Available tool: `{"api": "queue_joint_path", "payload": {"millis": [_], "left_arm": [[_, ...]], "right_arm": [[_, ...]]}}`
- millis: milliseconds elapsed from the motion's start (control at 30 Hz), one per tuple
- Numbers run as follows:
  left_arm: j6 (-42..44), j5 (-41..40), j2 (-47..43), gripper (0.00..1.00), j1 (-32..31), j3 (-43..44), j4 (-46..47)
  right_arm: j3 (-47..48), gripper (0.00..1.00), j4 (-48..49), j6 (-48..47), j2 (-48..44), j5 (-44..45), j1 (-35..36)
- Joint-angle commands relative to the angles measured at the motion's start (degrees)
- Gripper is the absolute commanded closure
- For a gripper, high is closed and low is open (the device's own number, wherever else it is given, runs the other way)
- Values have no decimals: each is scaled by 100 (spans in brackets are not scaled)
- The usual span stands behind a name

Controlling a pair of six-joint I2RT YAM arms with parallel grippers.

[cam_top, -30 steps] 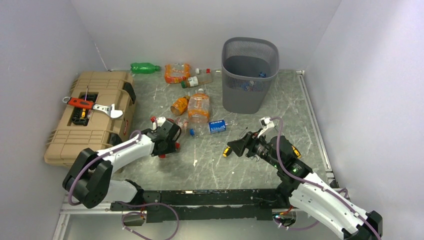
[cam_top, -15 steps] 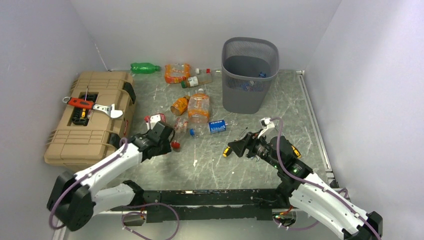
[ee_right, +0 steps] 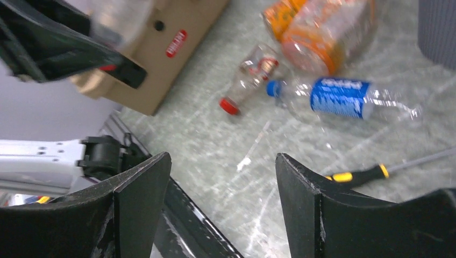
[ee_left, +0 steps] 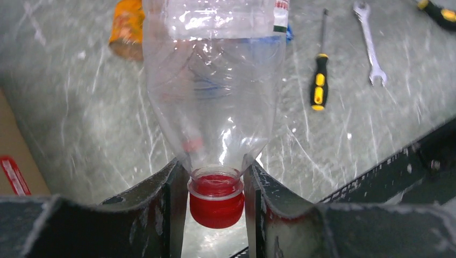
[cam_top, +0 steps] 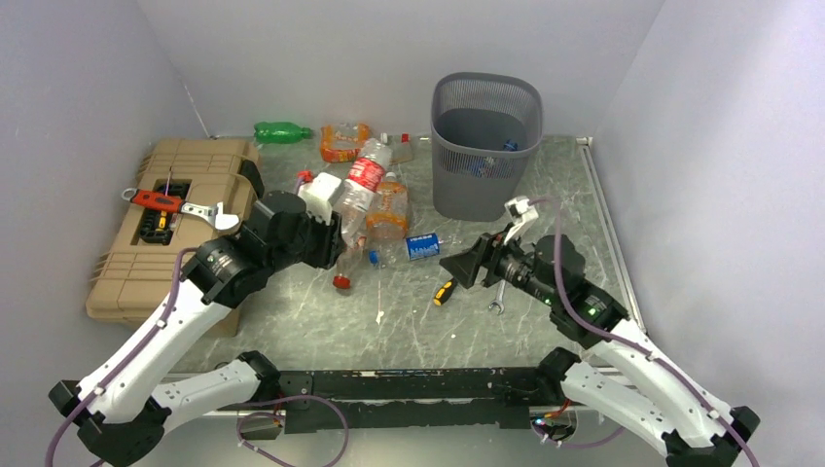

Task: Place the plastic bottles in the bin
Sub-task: Pick up the plastic bottle at the center of the board.

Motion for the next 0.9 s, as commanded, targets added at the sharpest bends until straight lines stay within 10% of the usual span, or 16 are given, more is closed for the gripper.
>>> {"api": "queue_joint_path", "payload": {"millis": [0, 567, 867], "left_arm": [[2308, 1716, 183, 100, -33, 307, -36], [9686, 2040, -1349, 100, -376, -2309, 2416], [11136, 1482, -1332, 100, -1011, -2905, 3058]], "right_arm": [[1125, 23, -502, -399, 15, -442, 31], [3174, 9, -2465, -2007, 1474, -1530, 36], [3190, 9, -2664, -2355, 2499, -2324, 112]]}}
